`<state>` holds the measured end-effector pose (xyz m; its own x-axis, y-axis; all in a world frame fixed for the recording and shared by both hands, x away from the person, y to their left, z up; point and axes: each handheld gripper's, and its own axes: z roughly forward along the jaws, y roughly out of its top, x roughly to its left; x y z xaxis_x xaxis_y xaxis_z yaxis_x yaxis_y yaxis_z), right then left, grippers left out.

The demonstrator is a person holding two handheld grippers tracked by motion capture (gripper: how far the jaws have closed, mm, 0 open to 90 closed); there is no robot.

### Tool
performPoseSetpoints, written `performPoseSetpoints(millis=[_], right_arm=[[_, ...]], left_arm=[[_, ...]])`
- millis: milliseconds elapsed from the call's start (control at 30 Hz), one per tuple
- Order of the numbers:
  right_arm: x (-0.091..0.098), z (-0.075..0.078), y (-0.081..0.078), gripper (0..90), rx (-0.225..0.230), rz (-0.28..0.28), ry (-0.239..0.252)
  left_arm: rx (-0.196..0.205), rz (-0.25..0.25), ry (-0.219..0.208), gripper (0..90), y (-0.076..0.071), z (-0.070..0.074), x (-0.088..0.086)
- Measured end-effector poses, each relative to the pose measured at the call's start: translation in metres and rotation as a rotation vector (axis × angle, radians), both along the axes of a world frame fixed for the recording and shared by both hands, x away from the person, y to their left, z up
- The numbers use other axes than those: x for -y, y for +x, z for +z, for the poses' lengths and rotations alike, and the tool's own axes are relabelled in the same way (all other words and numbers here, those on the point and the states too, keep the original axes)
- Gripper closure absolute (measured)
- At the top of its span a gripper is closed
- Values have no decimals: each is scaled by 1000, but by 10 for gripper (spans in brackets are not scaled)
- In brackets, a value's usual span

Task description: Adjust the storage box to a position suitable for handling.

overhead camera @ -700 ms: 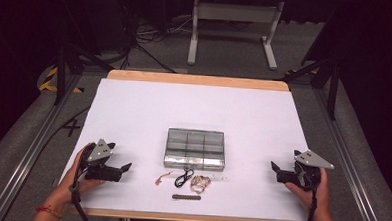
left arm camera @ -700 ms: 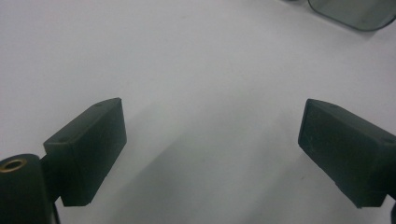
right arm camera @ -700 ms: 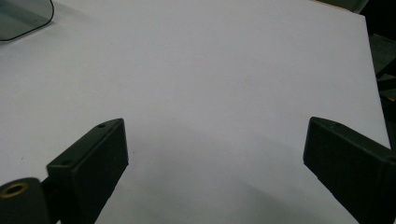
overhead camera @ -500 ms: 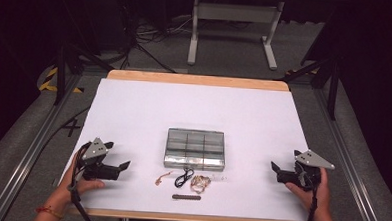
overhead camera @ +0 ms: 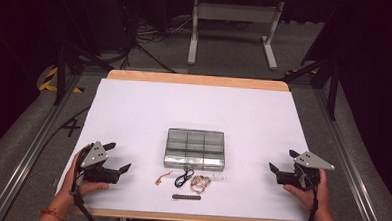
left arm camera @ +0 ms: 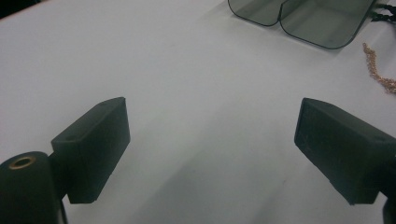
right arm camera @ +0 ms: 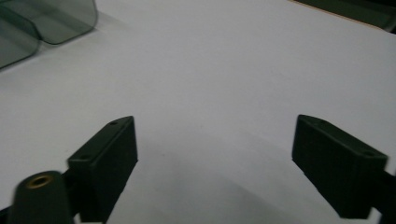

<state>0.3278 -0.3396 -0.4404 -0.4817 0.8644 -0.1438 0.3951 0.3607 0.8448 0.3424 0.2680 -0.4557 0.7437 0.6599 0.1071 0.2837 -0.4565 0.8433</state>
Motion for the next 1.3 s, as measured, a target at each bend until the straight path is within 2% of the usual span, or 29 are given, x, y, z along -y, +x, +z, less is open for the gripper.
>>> performPoseSetpoints(millis=[33, 100, 200, 333, 400, 433, 500, 567, 633, 700, 733, 833, 900, 933, 967, 1000, 1100, 1167, 1200, 1233, 1300], right_arm=[[-1, 2, -2, 196, 7, 31, 7], [-3, 6, -5, 229, 16, 58, 19], [-10, 13, -9, 274, 25, 100, 30], [-23, 19, -10, 312, 12, 146, 27], [-32, 24, -10, 334, -2, 181, 33], [-32, 24, -10, 334, -2, 181, 33], [-44, 29, -9, 346, -10, 206, 16], [-56, 35, -8, 368, -27, 233, 19], [-67, 40, -5, 377, -34, 259, 0], [-72, 42, -3, 385, -39, 267, -7], [-84, 46, 1, 411, -48, 292, 2], [-96, 49, 7, 472, -47, 320, -7], [-101, 50, 10, 525, -54, 341, 21], [-106, 50, 12, 551, -67, 352, 20], [-106, 50, 12, 551, -67, 352, 20], [-113, 49, 13, 583, -82, 367, 3], [-118, 47, 11, 593, -80, 374, -9], [-118, 46, 7, 619, -73, 391, -12], [-119, 45, 5, 627, -74, 407, -30], [-118, 42, 4, 638, -80, 412, -42], [-114, 37, 4, 675, -109, 428, -7]], left_arm=[[-5, -4, -3, 113, 0, 1, 1], [11, -12, 6, 123, -1, 3, 5], [10, -36, -3, 155, -1, 7, 11], [3, -73, -6, 249, 2, 13, 24], [20, -94, 12, 311, 3, 17, 33], [20, -94, 12, 339, 3, 17, 33], [24, -117, 20, 362, 4, 22, 40], [22, -98, 66, 424, 7, 25, 48], [15, -111, 47, 460, 9, 29, 54], [13, -111, 50, 504, 10, 31, 58], [9, -124, 62, 518, 13, 33, 67], [-4, -117, 71, 586, 17, 33, 74], [-48, -91, 93, 649, 27, 31, 82], [-65, -87, 75, 691, 31, 31, 84], [-65, -87, 75, 721, 31, 31, 84], [-67, -84, 46, 743, 34, 29, 89], [-69, -96, 22, 770, 33, 25, 92], [-40, -121, 98, 794, 29, 24, 96], [-31, -135, 109, 798, 27, 24, 94], [-34, -139, 95, 807, 27, 23, 93], [-38, -145, 93, 827, 26, 22, 89]])
